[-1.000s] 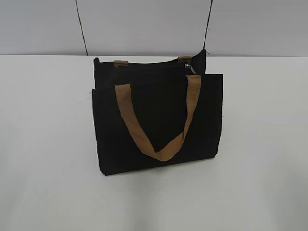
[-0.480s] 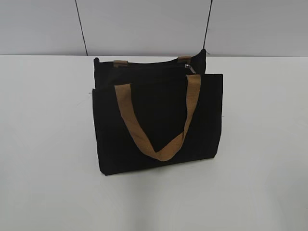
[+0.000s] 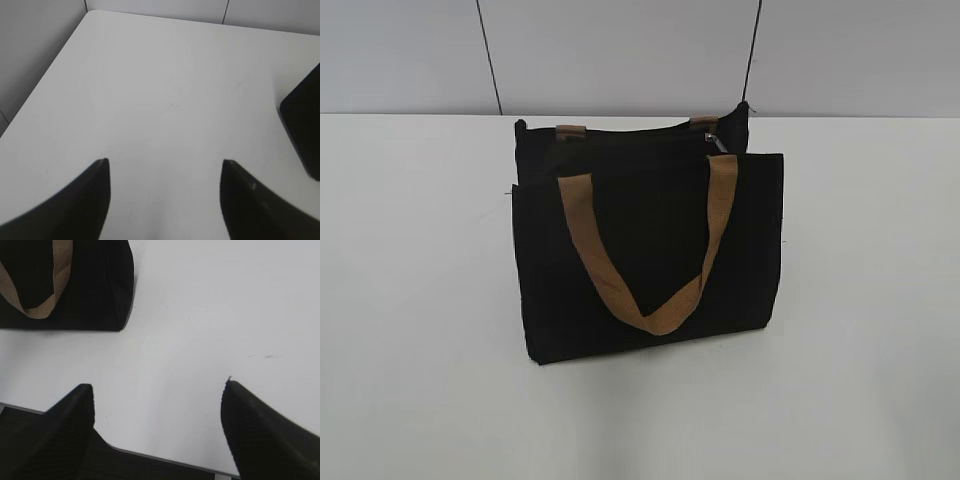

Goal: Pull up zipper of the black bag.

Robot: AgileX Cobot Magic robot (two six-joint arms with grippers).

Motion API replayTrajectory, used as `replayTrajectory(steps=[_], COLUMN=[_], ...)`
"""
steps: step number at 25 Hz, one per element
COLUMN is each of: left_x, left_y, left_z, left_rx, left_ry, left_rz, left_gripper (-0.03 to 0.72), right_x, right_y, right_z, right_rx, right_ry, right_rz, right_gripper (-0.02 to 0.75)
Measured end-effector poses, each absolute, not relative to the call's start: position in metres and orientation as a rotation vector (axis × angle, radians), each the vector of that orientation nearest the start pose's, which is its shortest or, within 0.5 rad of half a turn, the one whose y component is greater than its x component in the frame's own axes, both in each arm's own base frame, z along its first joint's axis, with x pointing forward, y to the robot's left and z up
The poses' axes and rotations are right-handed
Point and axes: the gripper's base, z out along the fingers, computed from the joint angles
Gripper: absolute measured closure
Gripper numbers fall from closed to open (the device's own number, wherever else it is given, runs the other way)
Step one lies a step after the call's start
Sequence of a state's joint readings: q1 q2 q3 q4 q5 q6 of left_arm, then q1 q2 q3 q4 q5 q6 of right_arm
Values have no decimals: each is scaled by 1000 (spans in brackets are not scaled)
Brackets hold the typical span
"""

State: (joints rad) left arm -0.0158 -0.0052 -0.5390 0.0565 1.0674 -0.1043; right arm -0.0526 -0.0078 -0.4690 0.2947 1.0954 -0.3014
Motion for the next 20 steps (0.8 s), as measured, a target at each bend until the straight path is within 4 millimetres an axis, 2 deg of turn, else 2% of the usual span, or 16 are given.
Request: replayTrajectory(steps=[10,17,20], left_x=[-11,-11,-11], left_y=[5,3,-3], left_z=[287,287,287], left_rx=[-93,-83,-2], left_ry=[2004,2006,2008], left_rz=[-10,-30,-68], left_gripper=[179,179,179], right_x=[-4,-3,-3], right_y=[23,8,7], right_z=[269,266,266], right_rx=[-267,-89,-77], right_ry=[2048,2093,2095], right_rz=[124,11,2], right_gripper=[142,142,142])
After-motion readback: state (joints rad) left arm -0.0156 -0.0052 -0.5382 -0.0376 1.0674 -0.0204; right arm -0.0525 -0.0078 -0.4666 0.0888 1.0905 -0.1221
